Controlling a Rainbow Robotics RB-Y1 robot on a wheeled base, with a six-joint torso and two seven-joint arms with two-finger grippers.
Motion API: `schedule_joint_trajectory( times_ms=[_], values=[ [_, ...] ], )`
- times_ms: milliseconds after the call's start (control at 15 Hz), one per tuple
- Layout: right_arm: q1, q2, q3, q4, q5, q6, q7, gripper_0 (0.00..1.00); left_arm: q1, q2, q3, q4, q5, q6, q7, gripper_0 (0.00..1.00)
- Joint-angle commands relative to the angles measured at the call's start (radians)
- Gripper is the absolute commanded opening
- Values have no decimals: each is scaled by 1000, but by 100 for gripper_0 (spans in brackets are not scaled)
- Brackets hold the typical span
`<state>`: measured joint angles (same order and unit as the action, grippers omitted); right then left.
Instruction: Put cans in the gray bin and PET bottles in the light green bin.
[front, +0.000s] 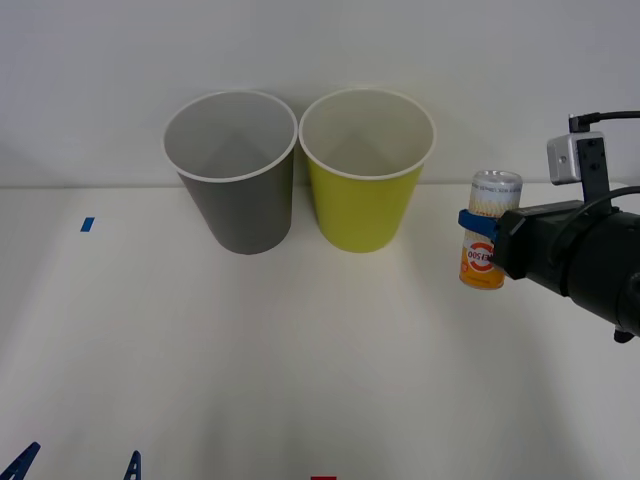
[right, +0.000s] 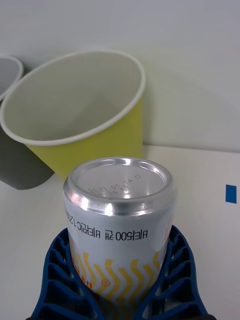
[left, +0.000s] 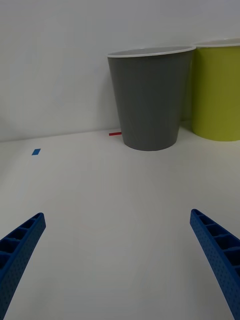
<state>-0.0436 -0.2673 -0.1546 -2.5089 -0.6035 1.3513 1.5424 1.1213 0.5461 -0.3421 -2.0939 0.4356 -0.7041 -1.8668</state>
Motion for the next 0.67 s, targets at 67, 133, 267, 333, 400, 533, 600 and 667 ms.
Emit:
schedule_joint_trajectory(
  times_ms=[67, 133, 267, 333, 400, 533, 600, 667],
  values=[
    [-13, 39, -34, -4, -111, -74, 160, 0, 0, 0, 0, 0, 0, 0, 0, 100],
    [-22, 46, -34, -2, -139, -101, 185, 0, 0, 0, 0, 0, 0, 0, 0, 100],
    [-61, 73, -31, -2, -191, -107, 188, 0, 0, 0, 0, 0, 0, 0, 0, 100],
    [-90, 79, -13, -2, -191, -110, 191, 0, 0, 0, 0, 0, 0, 0, 0, 100],
    [-111, 79, 6, -2, -179, -123, 188, 0, 0, 0, 0, 0, 0, 0, 0, 100],
    [-162, 79, 58, 7, -159, -166, 177, 0, 0, 0, 0, 0, 0, 0, 0, 100],
    [-193, 79, 78, 32, -160, -184, 176, 0, 0, 0, 0, 0, 0, 0, 0, 100],
    [-219, 86, 89, 68, -173, -204, 182, 0, 0, 0, 0, 0, 0, 0, 0, 100]
  ],
)
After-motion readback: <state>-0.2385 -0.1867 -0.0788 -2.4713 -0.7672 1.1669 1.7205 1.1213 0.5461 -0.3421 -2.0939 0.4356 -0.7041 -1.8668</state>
